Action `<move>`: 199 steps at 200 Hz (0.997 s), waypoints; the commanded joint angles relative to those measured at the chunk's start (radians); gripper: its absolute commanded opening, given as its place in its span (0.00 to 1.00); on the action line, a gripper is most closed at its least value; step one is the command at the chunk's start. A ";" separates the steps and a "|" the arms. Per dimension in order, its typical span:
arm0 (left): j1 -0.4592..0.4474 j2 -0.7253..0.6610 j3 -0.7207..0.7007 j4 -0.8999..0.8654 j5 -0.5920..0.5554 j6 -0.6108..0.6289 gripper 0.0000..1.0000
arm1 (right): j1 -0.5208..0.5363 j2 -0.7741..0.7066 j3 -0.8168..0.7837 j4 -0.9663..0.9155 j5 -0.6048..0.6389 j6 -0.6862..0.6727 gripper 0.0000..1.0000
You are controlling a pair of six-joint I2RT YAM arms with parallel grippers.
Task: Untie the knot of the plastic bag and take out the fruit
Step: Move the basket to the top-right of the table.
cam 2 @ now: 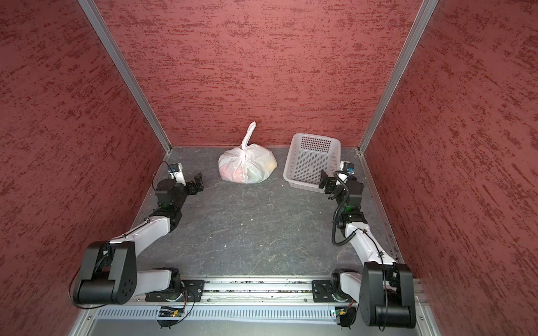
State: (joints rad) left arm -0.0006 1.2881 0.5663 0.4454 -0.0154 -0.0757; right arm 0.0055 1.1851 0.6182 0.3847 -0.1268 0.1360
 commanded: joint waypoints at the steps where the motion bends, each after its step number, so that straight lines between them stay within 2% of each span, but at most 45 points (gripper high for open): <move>1: -0.028 -0.027 0.035 -0.208 0.048 -0.102 1.00 | 0.097 0.078 0.121 -0.275 0.035 0.077 0.99; 38: -0.143 -0.027 0.101 -0.284 0.056 -0.150 1.00 | 0.263 0.361 0.442 -0.425 0.100 0.118 0.99; 74: -0.205 0.011 0.147 -0.306 0.088 -0.199 1.00 | 0.325 0.662 0.796 -0.598 0.164 0.145 0.99; 116: -0.268 -0.003 0.128 -0.296 0.059 -0.247 1.00 | 0.327 0.905 1.087 -0.775 0.243 0.172 0.80; 151: -0.300 -0.015 0.115 -0.301 0.048 -0.261 1.00 | 0.324 1.010 1.199 -0.863 0.299 0.170 0.66; 199: -0.310 -0.010 0.121 -0.304 0.043 -0.256 1.00 | 0.282 0.978 1.123 -0.858 0.296 0.193 0.40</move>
State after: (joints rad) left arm -0.3042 1.2911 0.6933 0.1440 0.0433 -0.3260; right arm 0.3218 2.2009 1.7782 -0.4438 0.1345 0.3038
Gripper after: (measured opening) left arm 0.997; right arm 0.455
